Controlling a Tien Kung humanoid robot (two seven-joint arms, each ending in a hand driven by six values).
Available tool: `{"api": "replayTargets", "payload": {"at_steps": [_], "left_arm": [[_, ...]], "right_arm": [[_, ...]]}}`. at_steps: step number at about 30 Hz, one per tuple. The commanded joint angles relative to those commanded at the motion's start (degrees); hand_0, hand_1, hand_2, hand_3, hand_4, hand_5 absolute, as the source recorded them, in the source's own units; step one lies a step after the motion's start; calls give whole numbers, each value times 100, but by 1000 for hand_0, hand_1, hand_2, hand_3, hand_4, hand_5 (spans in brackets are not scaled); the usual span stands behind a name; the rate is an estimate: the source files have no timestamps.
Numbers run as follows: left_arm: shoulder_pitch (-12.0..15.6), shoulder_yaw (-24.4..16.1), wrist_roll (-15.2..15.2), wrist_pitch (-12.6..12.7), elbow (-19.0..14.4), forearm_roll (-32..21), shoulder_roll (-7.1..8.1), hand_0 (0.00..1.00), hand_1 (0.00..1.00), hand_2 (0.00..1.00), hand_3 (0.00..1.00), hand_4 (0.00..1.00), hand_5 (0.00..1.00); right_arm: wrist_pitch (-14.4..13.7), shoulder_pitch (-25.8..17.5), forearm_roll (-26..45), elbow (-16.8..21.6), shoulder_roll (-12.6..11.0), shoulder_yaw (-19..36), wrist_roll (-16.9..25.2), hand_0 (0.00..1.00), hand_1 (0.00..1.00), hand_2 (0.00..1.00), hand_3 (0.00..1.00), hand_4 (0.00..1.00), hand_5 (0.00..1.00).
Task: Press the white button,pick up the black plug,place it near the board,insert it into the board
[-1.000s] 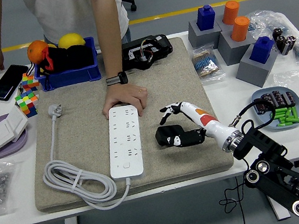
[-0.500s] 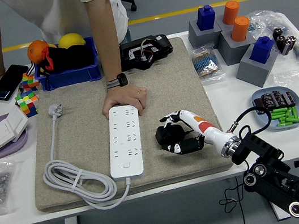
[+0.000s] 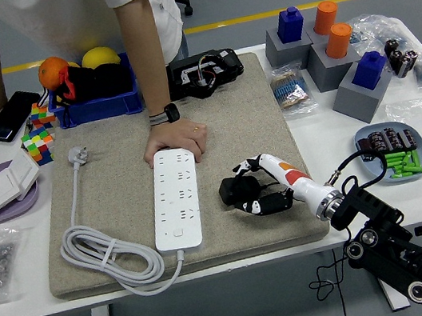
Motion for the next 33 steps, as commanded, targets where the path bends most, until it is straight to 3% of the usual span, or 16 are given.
{"api": "replayTargets", "payload": {"at_steps": [12,13,18,19,24,25,33], "left_arm": [[-20,36,-4,0,0,-39,-3,650,640,634,679,522,102],[-21,32,-3,-1,0,-33,-3,650,640,633,679,523,103],[-22,33,-3,-1,0,-38,-3,650,640,633,679,523,103],[-21,32,-4,-1,0,-38,-4,649,640,633,679,522,104],[-28,42,-6,2,0,-59,-5,649,640,633,679,522,104],[-29,39,-7,3,0,-57,-5,650,640,634,679,521,103],[-43,68,-3,1,0,-99,-2,650,640,634,679,521,103]], "right_arm": [[-83,39,86,-162,-3,-69,162,727,708,692,528,860,82],[-91,40,85,-160,-4,-79,172,611,649,610,506,838,50],[-60,42,114,-159,-6,-104,190,611,649,610,506,838,50],[-56,40,119,-160,-5,-107,192,470,521,527,470,836,2],[-86,48,150,-156,-2,-118,260,470,521,527,470,836,2],[-109,50,143,-154,-3,-120,275,416,467,486,419,805,2],[-196,49,10,-158,-16,-126,305,404,448,473,434,782,2]]}}
